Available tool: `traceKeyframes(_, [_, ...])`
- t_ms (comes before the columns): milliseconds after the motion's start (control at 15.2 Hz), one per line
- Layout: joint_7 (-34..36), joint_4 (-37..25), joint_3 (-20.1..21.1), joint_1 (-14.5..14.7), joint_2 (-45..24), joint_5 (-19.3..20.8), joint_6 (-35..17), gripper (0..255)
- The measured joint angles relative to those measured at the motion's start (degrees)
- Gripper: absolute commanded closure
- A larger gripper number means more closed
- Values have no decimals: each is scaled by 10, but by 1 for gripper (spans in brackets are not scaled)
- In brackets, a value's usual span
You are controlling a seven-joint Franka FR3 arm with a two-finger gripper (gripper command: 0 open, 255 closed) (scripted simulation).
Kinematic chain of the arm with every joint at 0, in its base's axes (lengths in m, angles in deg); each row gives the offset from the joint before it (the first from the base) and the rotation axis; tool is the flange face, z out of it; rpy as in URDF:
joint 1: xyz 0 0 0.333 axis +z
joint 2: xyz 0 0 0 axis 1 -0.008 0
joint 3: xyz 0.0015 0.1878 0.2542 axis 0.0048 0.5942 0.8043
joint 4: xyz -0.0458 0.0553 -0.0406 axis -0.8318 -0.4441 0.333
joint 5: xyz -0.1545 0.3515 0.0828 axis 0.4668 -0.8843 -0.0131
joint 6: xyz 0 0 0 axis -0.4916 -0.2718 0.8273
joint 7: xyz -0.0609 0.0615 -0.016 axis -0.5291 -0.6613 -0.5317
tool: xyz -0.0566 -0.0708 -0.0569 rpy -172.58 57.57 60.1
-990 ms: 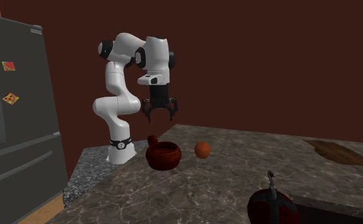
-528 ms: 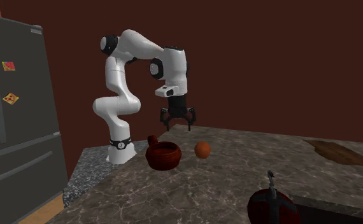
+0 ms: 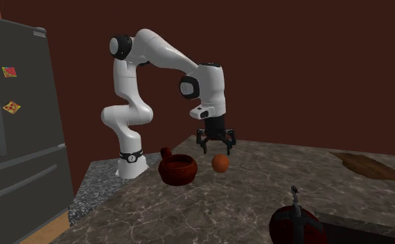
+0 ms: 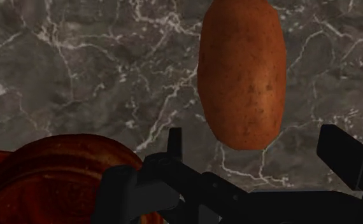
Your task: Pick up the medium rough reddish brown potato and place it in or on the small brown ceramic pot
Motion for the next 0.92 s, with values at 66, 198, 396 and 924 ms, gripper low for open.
traceKeyframes(66, [10, 0, 3, 1, -11, 6, -11, 0])
traceKeyframes(198, [22, 4, 6, 2, -26, 14, -29, 0])
traceKeyframes(396, [30, 13, 8, 4, -43, 24, -53, 0])
traceKeyframes(924, [36, 16, 9, 5, -55, 32, -66, 255])
